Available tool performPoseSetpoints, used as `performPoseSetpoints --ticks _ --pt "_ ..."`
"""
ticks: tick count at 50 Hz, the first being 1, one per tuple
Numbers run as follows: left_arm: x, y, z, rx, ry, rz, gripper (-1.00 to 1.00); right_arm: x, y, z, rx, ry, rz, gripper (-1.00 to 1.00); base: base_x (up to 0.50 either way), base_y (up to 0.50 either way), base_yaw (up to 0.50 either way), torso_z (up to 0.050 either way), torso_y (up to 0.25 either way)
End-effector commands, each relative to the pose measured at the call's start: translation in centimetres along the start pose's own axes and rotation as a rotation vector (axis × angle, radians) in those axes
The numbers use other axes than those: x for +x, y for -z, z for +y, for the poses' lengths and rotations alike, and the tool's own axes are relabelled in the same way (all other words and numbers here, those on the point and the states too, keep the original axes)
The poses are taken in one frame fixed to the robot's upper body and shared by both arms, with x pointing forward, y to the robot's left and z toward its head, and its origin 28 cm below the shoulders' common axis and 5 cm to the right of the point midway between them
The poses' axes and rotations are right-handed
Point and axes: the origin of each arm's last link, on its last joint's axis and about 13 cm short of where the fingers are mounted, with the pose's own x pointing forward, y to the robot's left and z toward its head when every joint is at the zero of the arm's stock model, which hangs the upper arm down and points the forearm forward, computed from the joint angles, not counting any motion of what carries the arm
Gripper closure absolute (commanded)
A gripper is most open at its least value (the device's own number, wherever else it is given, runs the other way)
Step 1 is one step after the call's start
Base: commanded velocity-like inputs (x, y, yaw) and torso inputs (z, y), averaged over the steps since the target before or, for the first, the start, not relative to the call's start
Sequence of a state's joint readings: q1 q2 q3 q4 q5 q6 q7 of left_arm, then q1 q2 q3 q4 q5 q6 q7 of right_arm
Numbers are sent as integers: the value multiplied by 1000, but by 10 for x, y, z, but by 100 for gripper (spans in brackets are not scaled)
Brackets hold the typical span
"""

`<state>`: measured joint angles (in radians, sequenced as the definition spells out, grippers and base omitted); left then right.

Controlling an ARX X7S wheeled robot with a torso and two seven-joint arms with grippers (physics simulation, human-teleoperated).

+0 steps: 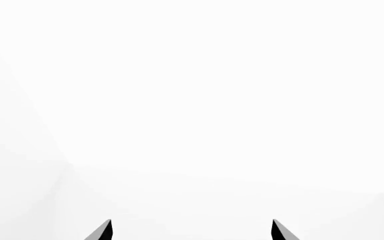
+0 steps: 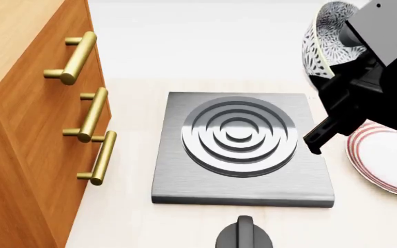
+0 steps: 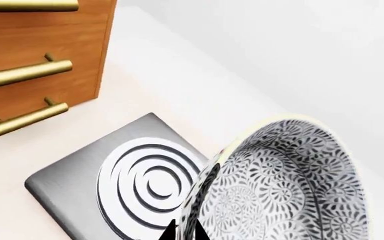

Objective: Put the bowl on the stove.

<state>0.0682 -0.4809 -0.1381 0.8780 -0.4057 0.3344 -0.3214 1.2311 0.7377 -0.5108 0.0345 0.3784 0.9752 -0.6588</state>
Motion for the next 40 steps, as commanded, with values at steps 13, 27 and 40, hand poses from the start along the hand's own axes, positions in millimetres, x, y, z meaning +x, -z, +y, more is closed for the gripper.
performPoseSetpoints --ticks 13,27,40 --pt "1 0 -1 -3 3 2 -100 48 -33 21 -46 -79 -119 100 0 0 0 0 1" --pt "0 1 0 -5 1 4 -100 62 -32 24 -94 -35 -127 100 0 0 0 0 0" --pt "0 1 0 -5 1 4 -100 62 -32 24 -94 -35 -127 100 0 0 0 0 1"
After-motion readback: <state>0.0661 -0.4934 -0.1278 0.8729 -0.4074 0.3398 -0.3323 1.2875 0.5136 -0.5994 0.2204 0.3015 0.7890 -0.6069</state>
